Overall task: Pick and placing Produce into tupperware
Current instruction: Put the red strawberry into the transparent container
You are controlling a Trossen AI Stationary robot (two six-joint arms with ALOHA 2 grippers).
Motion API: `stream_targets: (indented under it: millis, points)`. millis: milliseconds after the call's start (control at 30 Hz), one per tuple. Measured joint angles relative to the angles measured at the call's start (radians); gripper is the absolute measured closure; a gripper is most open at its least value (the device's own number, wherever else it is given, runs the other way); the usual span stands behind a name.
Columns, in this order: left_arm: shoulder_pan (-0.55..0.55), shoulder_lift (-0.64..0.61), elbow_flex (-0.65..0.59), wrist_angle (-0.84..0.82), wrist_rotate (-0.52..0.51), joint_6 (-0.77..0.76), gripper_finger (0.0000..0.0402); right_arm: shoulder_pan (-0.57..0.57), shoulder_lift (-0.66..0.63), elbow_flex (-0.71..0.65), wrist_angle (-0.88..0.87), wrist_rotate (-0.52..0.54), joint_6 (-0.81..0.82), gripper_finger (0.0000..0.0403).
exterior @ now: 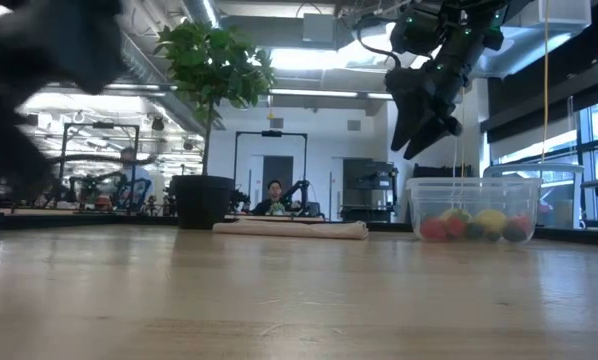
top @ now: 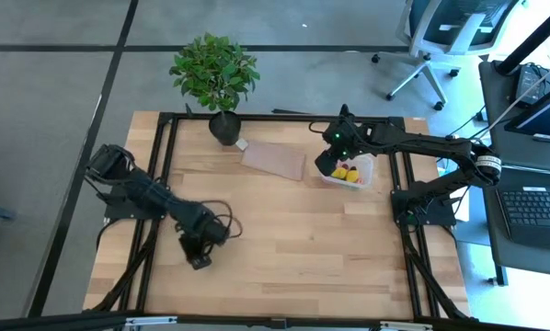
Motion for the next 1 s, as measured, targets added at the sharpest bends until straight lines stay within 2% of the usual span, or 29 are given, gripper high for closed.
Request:
stream_targets:
  millis: [100,267,433,600,833,1000]
  points:
    - [0.085,-0.019,0.028,0.0,-0.061,0.112,0.0294,0.0,0.0,0.0,0.004,-0.05,0.058,0.0194]
    - [0.257,-0.057,0.099,-0.005,-0.163,0.329,0.0287,0.0,0.0,0.0,0.048,-0.213,0.175,0.0194]
    - [0.417,-0.073,0.201,0.02,-0.285,0.576,0.0292,0.007,0.0,0.0,0.158,-0.326,0.209,0.0194]
    - [0.525,-0.073,0.318,0.133,-0.422,0.774,0.0292,0.027,0.0,0.0,0.295,-0.341,0.272,0.0194]
    - [0.586,-0.074,0.467,0.238,-0.614,1.004,0.0284,0.027,0.0,0.0,0.37,-0.338,0.408,0.0194]
    - [0.617,-0.074,0.483,0.344,-0.646,1.055,0.0292,0.048,0.0,0.0,0.441,-0.339,0.416,0.0194]
